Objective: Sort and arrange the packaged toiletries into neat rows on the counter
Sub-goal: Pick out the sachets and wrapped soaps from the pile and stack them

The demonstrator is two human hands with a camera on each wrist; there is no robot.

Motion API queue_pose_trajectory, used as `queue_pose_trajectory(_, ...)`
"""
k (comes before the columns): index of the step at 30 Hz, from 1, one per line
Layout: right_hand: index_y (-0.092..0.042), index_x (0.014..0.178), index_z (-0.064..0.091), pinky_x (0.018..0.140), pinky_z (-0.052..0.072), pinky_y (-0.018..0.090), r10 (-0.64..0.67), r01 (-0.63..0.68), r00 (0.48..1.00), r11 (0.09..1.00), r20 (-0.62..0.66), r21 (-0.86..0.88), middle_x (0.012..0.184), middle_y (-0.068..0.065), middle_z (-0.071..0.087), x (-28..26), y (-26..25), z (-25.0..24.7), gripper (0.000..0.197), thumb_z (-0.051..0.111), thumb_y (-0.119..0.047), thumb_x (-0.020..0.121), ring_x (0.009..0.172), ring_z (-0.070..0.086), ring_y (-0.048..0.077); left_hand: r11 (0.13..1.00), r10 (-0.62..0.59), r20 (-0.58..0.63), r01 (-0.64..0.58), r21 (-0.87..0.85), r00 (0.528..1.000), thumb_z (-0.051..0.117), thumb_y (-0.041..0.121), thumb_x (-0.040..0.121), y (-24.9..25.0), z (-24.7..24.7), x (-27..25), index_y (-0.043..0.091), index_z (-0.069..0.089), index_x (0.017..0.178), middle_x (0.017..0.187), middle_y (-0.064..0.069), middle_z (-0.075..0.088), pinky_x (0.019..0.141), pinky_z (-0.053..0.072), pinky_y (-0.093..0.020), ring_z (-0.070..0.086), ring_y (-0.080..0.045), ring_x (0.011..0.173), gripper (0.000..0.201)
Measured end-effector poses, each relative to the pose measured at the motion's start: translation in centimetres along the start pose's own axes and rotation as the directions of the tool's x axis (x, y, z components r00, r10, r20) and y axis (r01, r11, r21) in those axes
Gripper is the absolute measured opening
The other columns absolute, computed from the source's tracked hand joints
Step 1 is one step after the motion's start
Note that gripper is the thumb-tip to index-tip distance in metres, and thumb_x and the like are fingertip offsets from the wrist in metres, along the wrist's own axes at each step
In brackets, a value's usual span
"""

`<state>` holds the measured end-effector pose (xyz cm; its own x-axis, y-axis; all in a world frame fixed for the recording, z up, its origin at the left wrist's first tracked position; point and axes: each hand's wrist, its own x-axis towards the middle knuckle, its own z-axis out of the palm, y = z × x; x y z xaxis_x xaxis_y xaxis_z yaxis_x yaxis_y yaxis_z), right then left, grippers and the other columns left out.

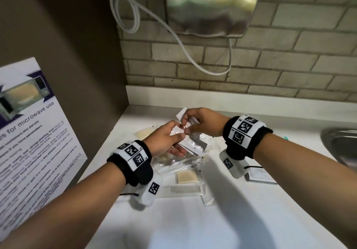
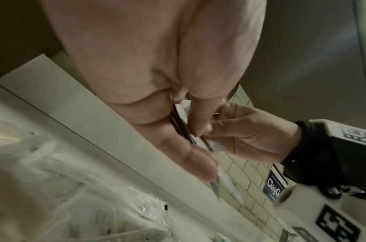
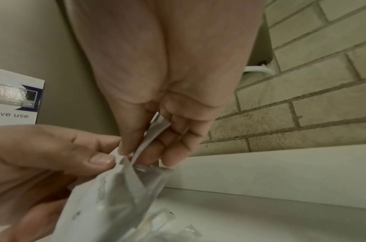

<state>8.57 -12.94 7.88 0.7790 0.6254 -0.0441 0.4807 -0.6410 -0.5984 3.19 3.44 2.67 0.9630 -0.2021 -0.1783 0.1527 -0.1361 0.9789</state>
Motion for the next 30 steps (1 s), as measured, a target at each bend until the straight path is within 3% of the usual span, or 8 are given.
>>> queue_pose_trajectory(3,-0.021,0.106,0.044,0.060,0.043,0.029,0.055,-0.048,0.997,0.991,-0.052,0.123,0.080,0.007,0.055,-0.6,0.9,0.0,0.048,0.080,-0.013,0.075,0.063,0.047,0.016,0.999,-0.028,-0.014,0.029,0.036,1.000,0.051,0.013,0.099,-0.1,-0.2,0.1,0.018,0.050,0.108,0.092,-0.021,0.064,0.077,0.057,-0.048,0.069,-0.028,0.067,0.011)
queue_pose_trajectory(7,-0.019,0.112,0.032,0.044,0.042,0.012,0.159,-0.143,0.986,0.967,-0.058,0.213,0.085,-0.003,0.049,-1.4,1.4,0.0,0.074,0.088,-0.008,0.064,0.057,0.049,0.011,0.999,-0.048,-0.066,0.048,0.003,0.997,0.041,0.008,0.100,0.3,-0.2,0.3,0.016,0.048,0.112,0.090,-0.020,0.056,0.051,0.058,-0.033,0.070,-0.023,0.059,0.015)
queue_pose_trajectory(11,-0.017,0.101,0.048,0.052,0.041,0.015,0.112,-0.107,0.993,0.991,-0.047,0.084,0.082,-0.006,0.051,-1.6,1.9,0.4,0.056,0.089,-0.011,0.063,0.059,0.046,0.013,0.999,-0.020,-0.116,0.014,-0.052,0.993,0.031,0.002,0.099,0.7,0.2,0.8,0.010,0.047,0.115,0.108,-0.030,0.058,0.068,0.060,-0.040,0.066,-0.027,0.063,0.025)
queue_pose_trajectory(16,-0.022,0.094,0.059,0.066,0.048,0.029,0.047,-0.045,0.994,0.999,-0.097,0.018,0.087,-0.004,0.060,-2.3,2.6,0.6,0.040,0.086,-0.012,0.067,0.070,0.054,0.017,0.994,-0.015,-0.116,0.002,-0.110,0.993,0.027,0.002,0.097,1.0,1.5,1.2,0.007,0.050,0.115,0.100,-0.019,0.059,0.076,0.058,-0.046,0.063,-0.032,0.067,0.029)
queue_pose_trajectory(19,-0.021,0.098,0.061,0.077,0.049,0.035,-0.009,0.000,0.993,0.997,-0.117,-0.078,0.099,0.002,0.066,-3.2,3.2,0.4,0.039,0.084,-0.012,0.068,0.084,0.056,0.020,0.993,-0.021,-0.083,0.010,-0.119,0.996,0.038,0.026,0.102,0.9,2.8,1.6,0.008,0.051,0.122,0.108,-0.007,0.051,0.078,0.060,-0.047,0.066,-0.032,0.069,0.031)
queue_pose_trajectory(22,-0.022,0.099,0.046,0.072,0.054,0.038,0.000,-0.011,0.990,0.997,-0.143,-0.074,0.093,0.001,0.062,-4.2,3.8,0.0,0.052,0.084,-0.007,0.066,0.084,0.060,0.024,0.999,0.004,-0.015,-0.005,-0.047,1.000,0.049,0.052,0.094,1.3,4.7,2.4,0.015,0.048,0.126,0.121,-0.001,0.052,0.077,0.060,-0.045,0.070,-0.028,0.075,0.049)
queue_pose_trajectory(27,-0.014,0.101,0.034,0.049,0.044,0.013,0.098,-0.096,0.973,0.995,-0.208,0.017,0.079,-0.005,0.047,-6.3,5.4,-1.6,0.066,0.086,0.000,0.063,0.062,0.051,0.010,0.999,0.030,0.026,-0.030,0.021,0.999,0.049,0.032,0.100,2.7,8.0,4.1,0.012,0.048,0.114,0.092,-0.013,0.055,0.069,0.062,-0.037,0.067,-0.025,0.063,0.025)
queue_pose_trajectory(30,-0.008,0.114,0.041,0.052,0.040,0.003,0.154,-0.143,0.956,0.988,-0.250,0.059,0.104,-0.001,0.048,-7.6,6.6,-3.5,0.071,0.089,-0.006,0.061,0.067,0.052,0.002,0.996,0.084,0.035,-0.085,0.039,0.996,0.045,0.022,0.102,3.1,9.8,5.6,0.014,0.047,0.109,0.089,-0.004,0.050,0.066,0.060,-0.037,0.065,-0.028,0.061,0.011)
